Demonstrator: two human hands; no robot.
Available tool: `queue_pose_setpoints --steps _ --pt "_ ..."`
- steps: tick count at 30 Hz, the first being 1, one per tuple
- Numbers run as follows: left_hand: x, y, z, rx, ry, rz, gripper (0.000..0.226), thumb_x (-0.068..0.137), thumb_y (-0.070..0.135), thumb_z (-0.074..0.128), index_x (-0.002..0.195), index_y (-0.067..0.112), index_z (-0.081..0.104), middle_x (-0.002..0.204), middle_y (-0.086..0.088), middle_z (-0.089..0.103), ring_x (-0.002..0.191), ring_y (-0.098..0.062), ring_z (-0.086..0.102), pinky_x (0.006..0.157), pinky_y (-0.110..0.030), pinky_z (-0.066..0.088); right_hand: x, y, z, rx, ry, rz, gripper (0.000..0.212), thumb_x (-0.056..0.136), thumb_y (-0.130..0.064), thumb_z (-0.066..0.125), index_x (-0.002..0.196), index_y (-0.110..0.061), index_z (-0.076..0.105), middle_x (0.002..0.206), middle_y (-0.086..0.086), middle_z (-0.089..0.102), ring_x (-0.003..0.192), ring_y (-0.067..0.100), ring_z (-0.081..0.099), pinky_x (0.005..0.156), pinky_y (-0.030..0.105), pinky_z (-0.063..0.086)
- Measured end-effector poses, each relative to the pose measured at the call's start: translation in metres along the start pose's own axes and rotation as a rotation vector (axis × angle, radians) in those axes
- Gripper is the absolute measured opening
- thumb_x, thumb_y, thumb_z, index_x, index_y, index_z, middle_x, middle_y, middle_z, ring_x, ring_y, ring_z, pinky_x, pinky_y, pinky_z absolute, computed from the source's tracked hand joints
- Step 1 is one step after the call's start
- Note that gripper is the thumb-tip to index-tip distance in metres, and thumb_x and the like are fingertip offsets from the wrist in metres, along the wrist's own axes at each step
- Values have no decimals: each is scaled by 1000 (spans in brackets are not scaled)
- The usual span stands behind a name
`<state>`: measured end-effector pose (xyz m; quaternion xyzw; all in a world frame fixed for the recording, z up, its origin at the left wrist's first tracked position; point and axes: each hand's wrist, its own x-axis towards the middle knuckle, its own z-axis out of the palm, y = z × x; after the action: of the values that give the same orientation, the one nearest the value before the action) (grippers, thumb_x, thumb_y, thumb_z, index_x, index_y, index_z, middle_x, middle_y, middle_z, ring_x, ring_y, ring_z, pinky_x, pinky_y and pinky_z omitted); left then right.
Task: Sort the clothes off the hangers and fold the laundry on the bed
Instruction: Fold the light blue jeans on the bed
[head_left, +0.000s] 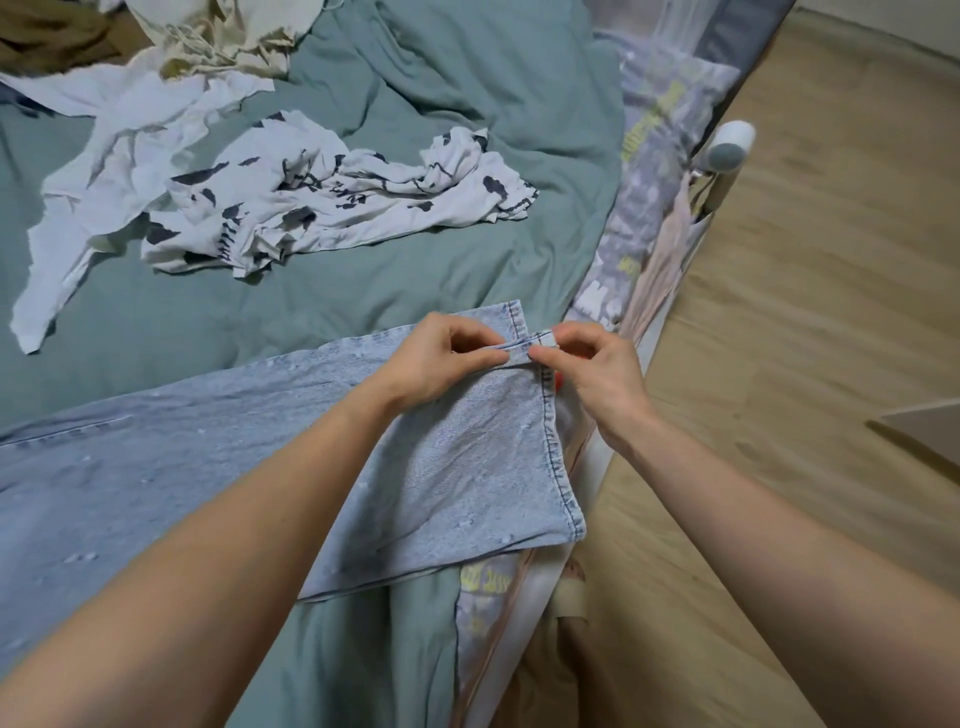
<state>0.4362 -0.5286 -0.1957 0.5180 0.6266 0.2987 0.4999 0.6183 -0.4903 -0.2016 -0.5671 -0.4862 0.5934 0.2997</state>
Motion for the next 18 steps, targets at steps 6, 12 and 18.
queue_pose_setpoints --steps 6,12,18 --pt "1 -1 1 237 143 88 9 91 22 66 90 17 74 62 17 60 51 3 44 56 -15 34 15 -9 4 -99 -7 -23 18 71 -14 82 65 -13 65 68 2 57 61 10 50 61 23 41" --pt "10 -9 0 341 187 24 16 89 31 68 96 20 77 94 8 72 77 -1 63 73 -25 48 18 -4 10 -204 96 -115 26 73 -19 82 57 -21 61 62 -4 58 58 6 52 62 24 45" --pt "15 -10 8 235 255 -48 10 87 28 68 83 26 76 84 15 68 83 -10 65 84 -36 52 13 1 19 -144 55 -27 25 85 -20 72 68 -19 53 51 -11 57 47 -1 49 52 22 40"
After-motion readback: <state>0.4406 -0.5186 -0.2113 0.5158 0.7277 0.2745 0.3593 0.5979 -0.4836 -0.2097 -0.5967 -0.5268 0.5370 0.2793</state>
